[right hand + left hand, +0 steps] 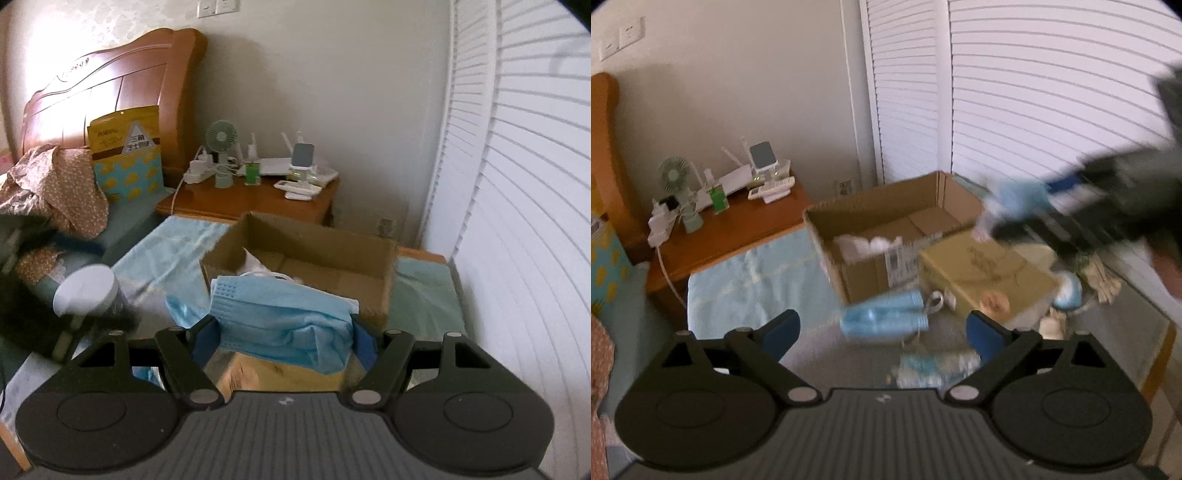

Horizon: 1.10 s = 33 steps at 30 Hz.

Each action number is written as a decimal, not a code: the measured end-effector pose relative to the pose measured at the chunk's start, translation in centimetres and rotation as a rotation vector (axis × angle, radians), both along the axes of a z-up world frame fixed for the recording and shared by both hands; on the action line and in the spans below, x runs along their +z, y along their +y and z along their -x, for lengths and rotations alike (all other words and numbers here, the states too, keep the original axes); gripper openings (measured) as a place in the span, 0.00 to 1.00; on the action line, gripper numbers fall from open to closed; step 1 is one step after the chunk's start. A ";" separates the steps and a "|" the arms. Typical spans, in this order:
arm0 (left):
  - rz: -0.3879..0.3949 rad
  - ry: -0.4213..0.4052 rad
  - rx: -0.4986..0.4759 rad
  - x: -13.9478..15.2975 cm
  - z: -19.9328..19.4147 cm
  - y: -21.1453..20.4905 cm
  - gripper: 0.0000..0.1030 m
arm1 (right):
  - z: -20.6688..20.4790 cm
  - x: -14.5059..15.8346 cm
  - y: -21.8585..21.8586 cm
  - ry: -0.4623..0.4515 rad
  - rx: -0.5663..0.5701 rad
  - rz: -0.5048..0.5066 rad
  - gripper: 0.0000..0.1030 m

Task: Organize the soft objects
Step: 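Carry the white cloth in the left tool while the right tool drops the mask into the box, then return the right tool toward the cream drawstring pouch on the bed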

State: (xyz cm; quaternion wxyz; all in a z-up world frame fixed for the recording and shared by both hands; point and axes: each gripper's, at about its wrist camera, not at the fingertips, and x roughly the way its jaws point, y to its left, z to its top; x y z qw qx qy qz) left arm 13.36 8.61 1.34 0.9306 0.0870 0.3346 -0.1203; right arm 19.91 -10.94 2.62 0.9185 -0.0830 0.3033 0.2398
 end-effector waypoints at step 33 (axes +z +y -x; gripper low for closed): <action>0.092 0.004 0.213 -2.4 2.3 3.9 0.95 | -16.1 -3.5 9.6 0.163 -0.014 0.028 1.00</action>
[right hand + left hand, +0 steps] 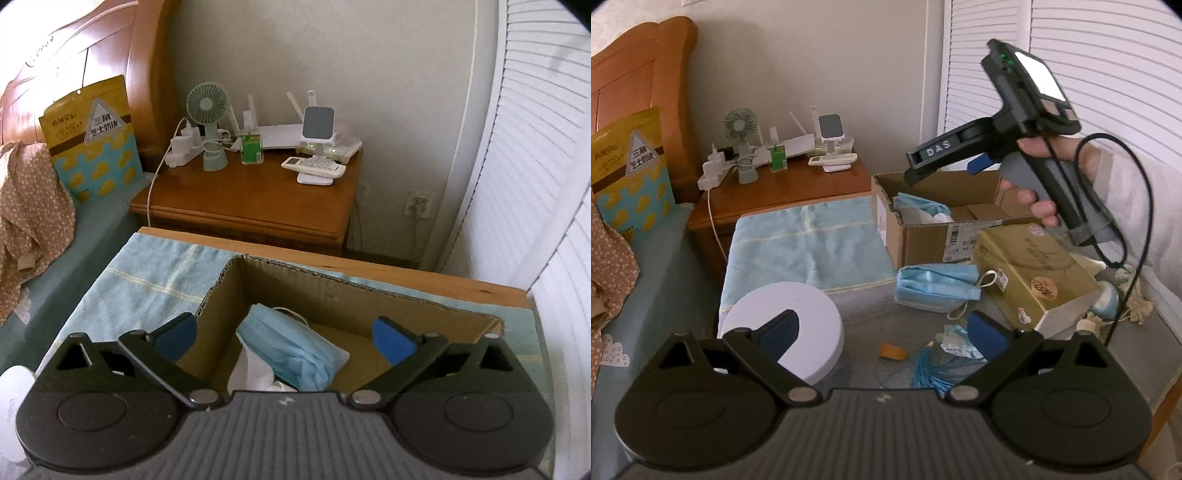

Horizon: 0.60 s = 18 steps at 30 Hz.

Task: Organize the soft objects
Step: 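Return the right tool toward the cream drawstring pouch on the bed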

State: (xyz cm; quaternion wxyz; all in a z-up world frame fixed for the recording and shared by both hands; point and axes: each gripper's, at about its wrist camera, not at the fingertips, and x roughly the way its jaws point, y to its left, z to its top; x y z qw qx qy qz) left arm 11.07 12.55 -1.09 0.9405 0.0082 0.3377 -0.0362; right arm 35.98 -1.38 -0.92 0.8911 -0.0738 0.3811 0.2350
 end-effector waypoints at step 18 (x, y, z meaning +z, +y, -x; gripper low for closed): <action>-0.016 0.001 -0.047 0.1 2.2 -2.7 0.98 | 13.7 2.8 -8.2 -0.126 -0.049 -0.024 1.00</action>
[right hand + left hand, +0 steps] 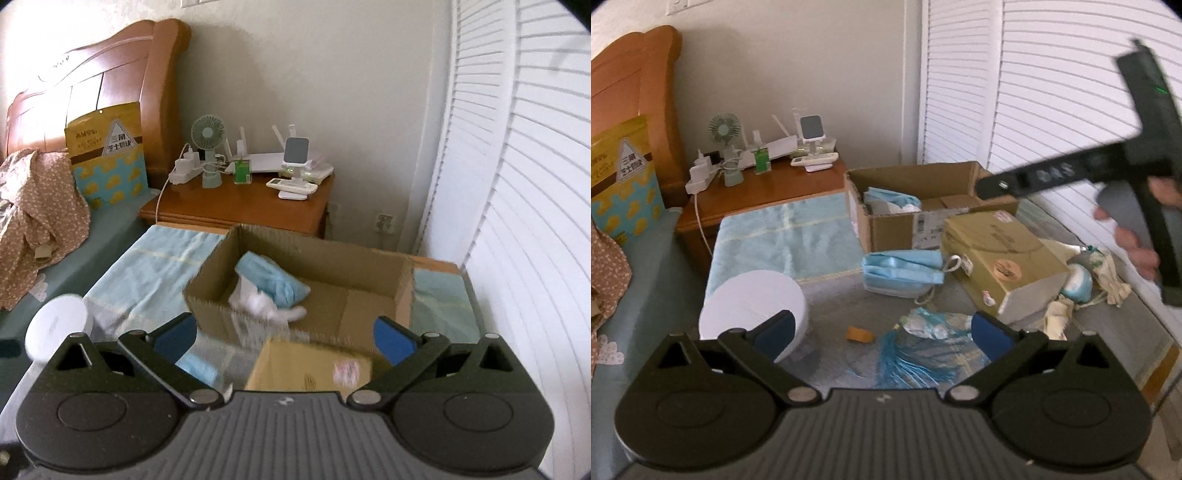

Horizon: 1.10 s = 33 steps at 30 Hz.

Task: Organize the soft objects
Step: 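Return the right tool toward the cream drawstring pouch on the bed, then grasp the cream pouch with the right tool while the left tool grasps the patterned tasseled cloth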

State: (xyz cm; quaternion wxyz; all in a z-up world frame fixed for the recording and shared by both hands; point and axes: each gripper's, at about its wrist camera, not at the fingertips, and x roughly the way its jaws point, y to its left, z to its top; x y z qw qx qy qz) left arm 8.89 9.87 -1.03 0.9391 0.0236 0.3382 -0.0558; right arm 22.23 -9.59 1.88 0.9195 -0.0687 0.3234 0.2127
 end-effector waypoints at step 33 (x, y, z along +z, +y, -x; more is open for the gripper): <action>0.031 0.105 -0.114 -2.9 -0.9 -4.6 0.98 | 7.5 -9.3 -12.7 0.130 -0.265 0.037 1.00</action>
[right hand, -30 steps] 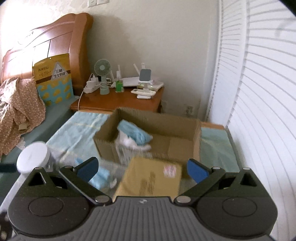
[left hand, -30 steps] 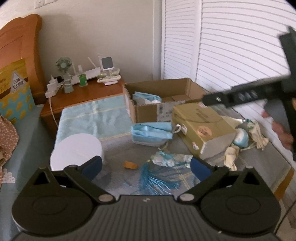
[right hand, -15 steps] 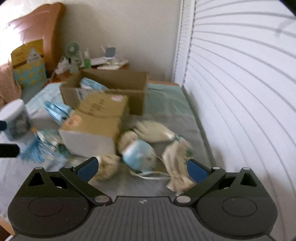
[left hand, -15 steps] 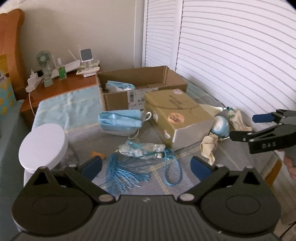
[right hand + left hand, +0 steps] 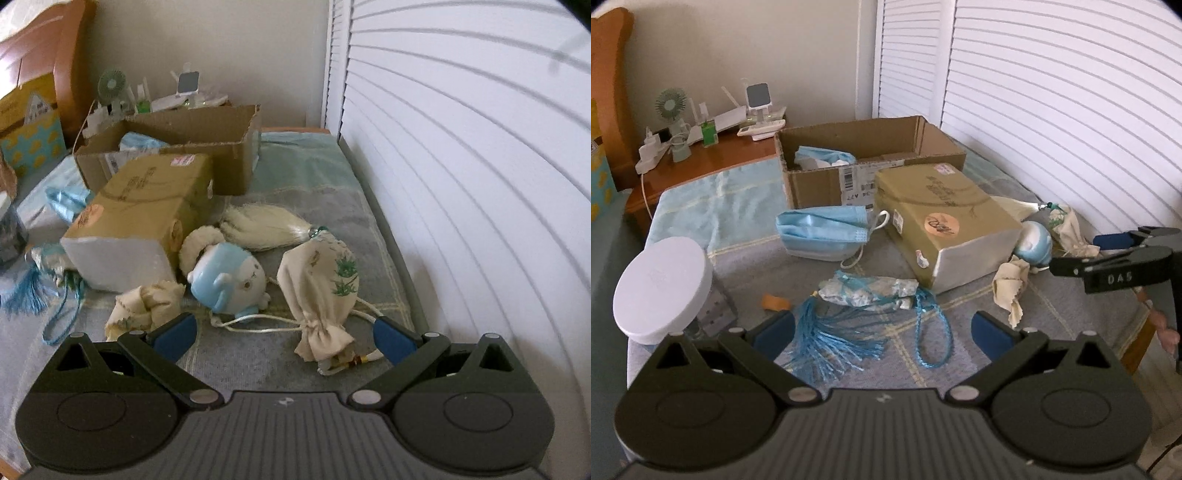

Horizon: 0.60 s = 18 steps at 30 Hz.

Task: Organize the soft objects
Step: 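Grasp the cream pouch with the right tool while the left tool grasps the patterned tasseled cloth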

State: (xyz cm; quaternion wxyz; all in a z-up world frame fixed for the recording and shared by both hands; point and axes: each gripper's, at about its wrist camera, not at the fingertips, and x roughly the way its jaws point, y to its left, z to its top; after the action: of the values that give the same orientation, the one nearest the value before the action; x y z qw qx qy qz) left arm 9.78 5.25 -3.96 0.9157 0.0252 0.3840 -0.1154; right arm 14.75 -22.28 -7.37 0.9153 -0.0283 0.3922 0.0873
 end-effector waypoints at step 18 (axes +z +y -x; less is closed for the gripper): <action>-0.009 0.023 -0.044 -0.5 -0.8 -1.6 0.98 | -1.7 1.5 -2.0 -0.038 -0.086 -0.039 0.65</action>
State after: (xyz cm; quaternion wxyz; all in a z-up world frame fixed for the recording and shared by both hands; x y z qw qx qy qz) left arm 10.57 3.67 -4.41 0.9084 0.0365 0.3944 -0.1341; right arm 16.42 -24.24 -5.84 0.9259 0.0046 0.3736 0.0551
